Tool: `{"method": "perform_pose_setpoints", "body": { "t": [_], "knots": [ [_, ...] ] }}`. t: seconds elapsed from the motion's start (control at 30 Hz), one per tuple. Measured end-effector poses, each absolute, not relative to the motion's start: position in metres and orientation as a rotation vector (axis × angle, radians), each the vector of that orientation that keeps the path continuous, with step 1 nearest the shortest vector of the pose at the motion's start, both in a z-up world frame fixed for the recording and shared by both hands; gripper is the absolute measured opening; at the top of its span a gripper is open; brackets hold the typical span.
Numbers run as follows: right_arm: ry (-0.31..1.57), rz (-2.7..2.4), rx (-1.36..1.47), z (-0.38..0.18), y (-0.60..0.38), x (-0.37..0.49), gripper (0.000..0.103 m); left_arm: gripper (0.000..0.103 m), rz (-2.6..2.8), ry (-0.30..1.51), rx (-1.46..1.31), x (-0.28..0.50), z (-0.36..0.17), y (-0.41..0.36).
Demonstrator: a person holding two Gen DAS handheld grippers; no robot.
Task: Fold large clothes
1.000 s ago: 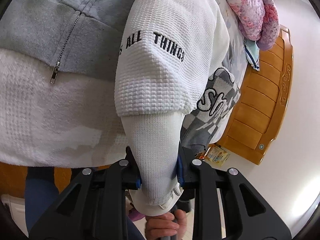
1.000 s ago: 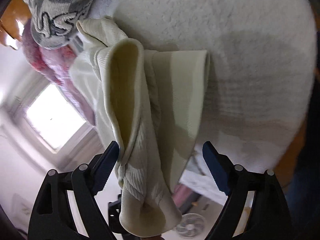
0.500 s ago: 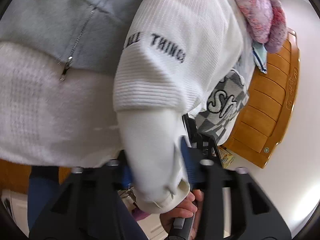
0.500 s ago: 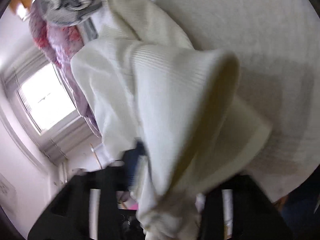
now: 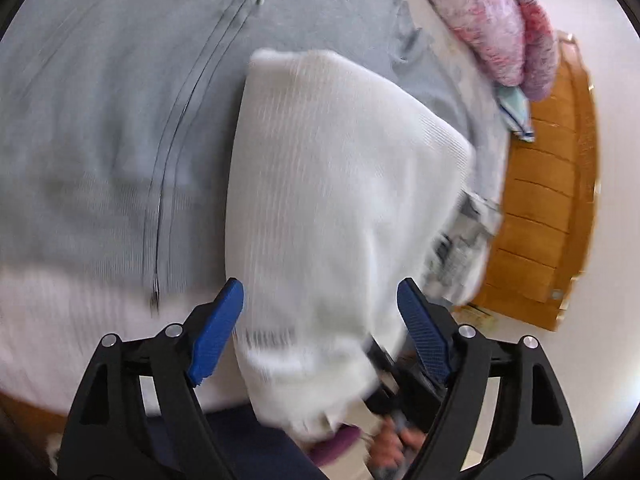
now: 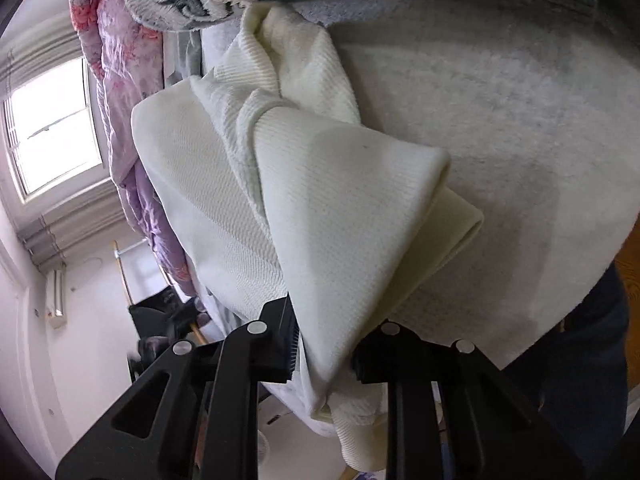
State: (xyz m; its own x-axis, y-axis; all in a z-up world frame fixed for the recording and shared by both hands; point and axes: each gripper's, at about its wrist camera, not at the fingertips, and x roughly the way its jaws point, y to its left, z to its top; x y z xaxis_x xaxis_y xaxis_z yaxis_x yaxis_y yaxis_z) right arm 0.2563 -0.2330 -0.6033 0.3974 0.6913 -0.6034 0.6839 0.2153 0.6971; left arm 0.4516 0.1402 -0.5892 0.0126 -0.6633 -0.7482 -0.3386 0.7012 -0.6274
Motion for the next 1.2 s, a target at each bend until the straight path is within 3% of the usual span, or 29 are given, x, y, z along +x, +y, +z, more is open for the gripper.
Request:
{"method": "perform_pose_setpoints", "body": {
  "t": [0.27,0.37,0.43,0.53,0.83,1.2],
  "knots": [
    [1.340,-0.020,1.369,-0.596,-0.220,0.290,0.020,0.082,-0.206,1.629,-0.664,0.486,-0.643,0.117],
    [1.380,-0.035,1.210,-0.582,-0.210,0.299,0.020,0.063,-0.193,1.597,-0.532,0.484,-0.638,0.105],
    [1.415,-0.044,1.064,-0.570,-0.199,0.311,0.020,0.041,-0.187,1.575,-0.469,0.482,-0.628,0.098],
    [1.448,-0.028,0.826,-0.548,-0.180,0.330,0.020,0.027,-0.198,1.521,-0.416,0.476,-0.605,0.094],
    [1.326,0.077,0.340,-0.453,-0.144,0.348,0.018,0.023,-0.272,1.348,-0.354,0.465,-0.508,0.082],
    [1.113,0.235,0.218,-0.337,-0.176,0.352,0.018,0.022,-0.297,1.143,-0.400,0.442,-0.383,0.068]
  ]
}}
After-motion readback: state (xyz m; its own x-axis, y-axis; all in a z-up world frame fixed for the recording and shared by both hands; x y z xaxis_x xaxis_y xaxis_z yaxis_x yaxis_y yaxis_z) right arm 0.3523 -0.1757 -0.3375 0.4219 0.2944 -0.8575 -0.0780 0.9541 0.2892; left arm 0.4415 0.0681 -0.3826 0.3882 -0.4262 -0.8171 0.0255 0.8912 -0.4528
